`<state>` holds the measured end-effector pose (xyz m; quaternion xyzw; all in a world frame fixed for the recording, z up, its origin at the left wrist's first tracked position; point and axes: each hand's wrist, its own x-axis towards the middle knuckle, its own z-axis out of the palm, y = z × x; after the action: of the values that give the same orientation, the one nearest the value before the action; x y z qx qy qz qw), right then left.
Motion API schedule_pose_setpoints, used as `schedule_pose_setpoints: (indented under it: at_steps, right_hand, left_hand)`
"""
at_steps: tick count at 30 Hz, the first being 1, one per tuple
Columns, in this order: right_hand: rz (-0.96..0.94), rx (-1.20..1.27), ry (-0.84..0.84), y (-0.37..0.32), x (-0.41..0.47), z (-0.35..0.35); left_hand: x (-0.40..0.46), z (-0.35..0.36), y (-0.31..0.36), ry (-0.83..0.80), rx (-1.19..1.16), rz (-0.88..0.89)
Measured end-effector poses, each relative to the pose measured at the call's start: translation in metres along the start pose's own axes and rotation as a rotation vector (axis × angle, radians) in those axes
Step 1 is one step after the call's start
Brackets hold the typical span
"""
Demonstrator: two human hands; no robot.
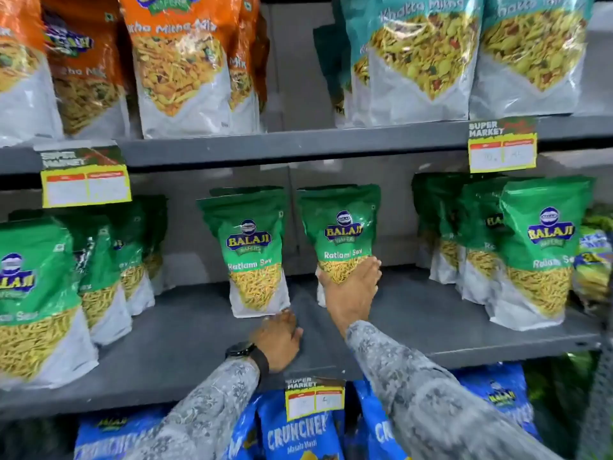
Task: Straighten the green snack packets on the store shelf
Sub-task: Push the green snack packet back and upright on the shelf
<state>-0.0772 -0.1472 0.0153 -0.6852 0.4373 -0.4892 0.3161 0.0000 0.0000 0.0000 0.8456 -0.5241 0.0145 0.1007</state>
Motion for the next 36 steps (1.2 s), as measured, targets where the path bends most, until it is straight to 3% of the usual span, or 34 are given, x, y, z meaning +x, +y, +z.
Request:
schedule_pose_setpoints:
  at_steps: [5, 17, 36]
  right_hand:
    - [0.063, -0.002, 0.06, -0.006, 0.012, 0.025]
    - [-0.017, -0.139, 0.14, 0.005, 0.025, 0.041]
    - [-0.069, -0.077, 0.158, 0.012, -0.037, -0.032]
  left_hand:
    - [0.009, 0.01, -0.01, -0.005, 0.006, 0.042]
    - [0.012, 0.016, -0.012, 0.004, 0.031, 0.064]
    - [0.016, 0.018, -0.013, -0.045, 0.0, 0.033]
